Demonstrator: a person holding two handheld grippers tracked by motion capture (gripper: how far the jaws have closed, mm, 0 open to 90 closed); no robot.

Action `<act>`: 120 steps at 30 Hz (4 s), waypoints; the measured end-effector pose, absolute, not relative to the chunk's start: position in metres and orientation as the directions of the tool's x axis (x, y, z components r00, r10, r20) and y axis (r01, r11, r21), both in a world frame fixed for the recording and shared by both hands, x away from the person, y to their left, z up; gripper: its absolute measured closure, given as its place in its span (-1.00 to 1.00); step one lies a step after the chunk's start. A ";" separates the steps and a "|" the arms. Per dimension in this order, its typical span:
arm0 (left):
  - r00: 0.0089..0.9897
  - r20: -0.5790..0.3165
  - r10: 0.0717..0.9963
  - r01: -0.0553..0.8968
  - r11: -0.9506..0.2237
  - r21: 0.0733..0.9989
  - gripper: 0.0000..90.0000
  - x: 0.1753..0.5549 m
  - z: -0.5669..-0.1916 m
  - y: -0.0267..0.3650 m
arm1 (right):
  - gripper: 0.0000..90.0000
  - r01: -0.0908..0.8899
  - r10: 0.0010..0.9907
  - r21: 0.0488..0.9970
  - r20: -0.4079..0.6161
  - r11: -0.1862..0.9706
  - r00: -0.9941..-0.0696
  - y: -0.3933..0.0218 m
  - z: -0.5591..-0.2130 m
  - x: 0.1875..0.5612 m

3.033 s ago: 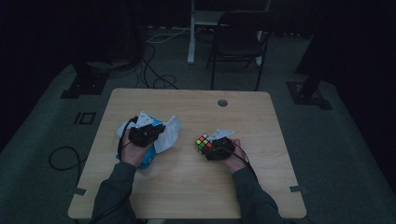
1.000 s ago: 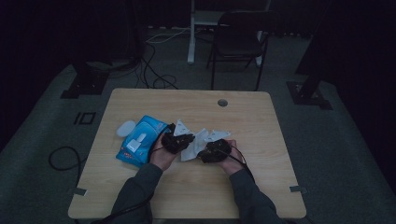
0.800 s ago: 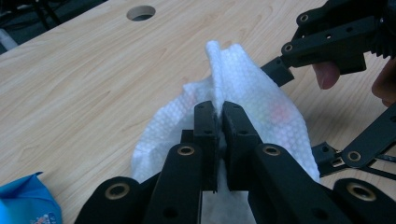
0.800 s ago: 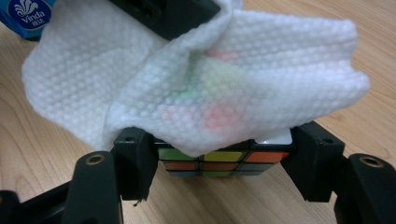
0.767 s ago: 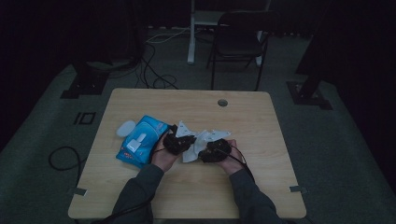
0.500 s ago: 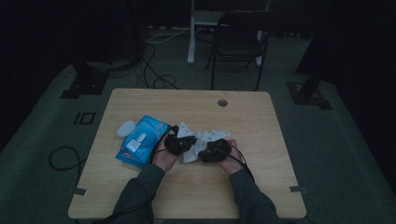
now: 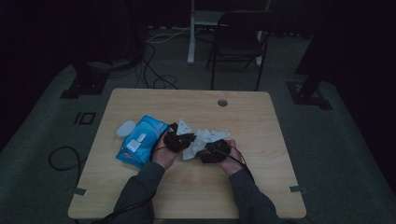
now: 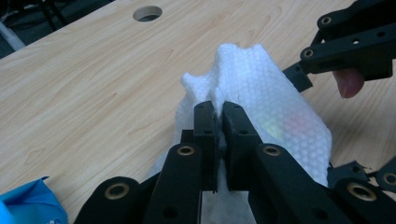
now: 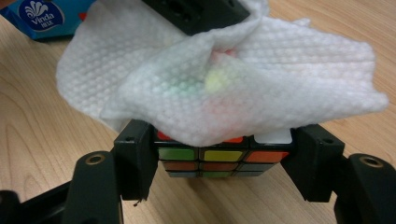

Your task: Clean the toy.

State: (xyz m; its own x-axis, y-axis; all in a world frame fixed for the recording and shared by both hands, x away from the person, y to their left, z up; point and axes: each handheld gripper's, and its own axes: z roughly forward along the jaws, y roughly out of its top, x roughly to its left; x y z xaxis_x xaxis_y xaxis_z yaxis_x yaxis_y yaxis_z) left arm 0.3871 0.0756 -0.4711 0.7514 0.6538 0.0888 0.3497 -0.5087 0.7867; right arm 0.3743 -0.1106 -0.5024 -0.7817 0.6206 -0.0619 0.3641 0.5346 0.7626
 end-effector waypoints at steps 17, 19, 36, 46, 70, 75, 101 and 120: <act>0.772 0.104 0.627 0.320 -0.525 0.789 0.92 0.385 -0.472 0.065 | -0.23 0.363 0.617 0.761 -0.061 0.537 -0.784 -0.110 -0.502 0.375; 0.777 0.102 0.622 0.318 -0.527 0.788 0.92 0.384 -0.472 0.063 | -0.24 0.365 0.618 0.761 -0.060 0.536 -0.784 -0.110 -0.502 0.375; 0.806 0.094 0.585 0.300 -0.540 0.786 0.92 0.379 -0.473 0.054 | -0.24 0.371 0.624 0.761 -0.056 0.532 -0.780 -0.111 -0.502 0.376; 0.827 0.099 0.553 0.276 -0.555 0.785 0.92 0.373 -0.472 0.048 | -0.24 0.368 0.623 0.761 -0.061 0.534 -0.780 -0.112 -0.501 0.377; 0.841 0.095 0.532 0.259 -0.550 0.794 0.92 0.369 -0.469 0.045 | -0.23 0.364 0.631 0.772 -0.060 0.521 -0.774 -0.115 -0.497 0.377; 0.830 0.094 0.550 0.271 -0.545 0.794 0.92 0.372 -0.469 0.050 | -0.23 0.360 0.627 0.772 -0.063 0.524 -0.777 -0.115 -0.498 0.375; 0.792 0.094 0.603 0.300 -0.520 0.800 0.92 0.389 -0.465 0.061 | -0.23 0.341 0.607 0.772 -0.073 0.537 -0.791 -0.111 -0.496 0.371; 0.828 0.102 0.551 0.264 -0.544 0.797 0.92 0.377 -0.465 0.044 | -0.23 0.345 0.614 0.777 -0.068 0.527 -0.786 -0.113 -0.495 0.373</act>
State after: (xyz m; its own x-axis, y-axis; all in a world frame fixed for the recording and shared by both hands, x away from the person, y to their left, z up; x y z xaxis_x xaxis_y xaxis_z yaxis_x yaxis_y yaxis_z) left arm 0.3770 0.0436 -0.4648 0.8280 0.5513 0.1022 0.2637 -0.5438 0.7967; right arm 0.3734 -0.1127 -0.4946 -0.7863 0.6141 -0.0676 0.3446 0.5267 0.7771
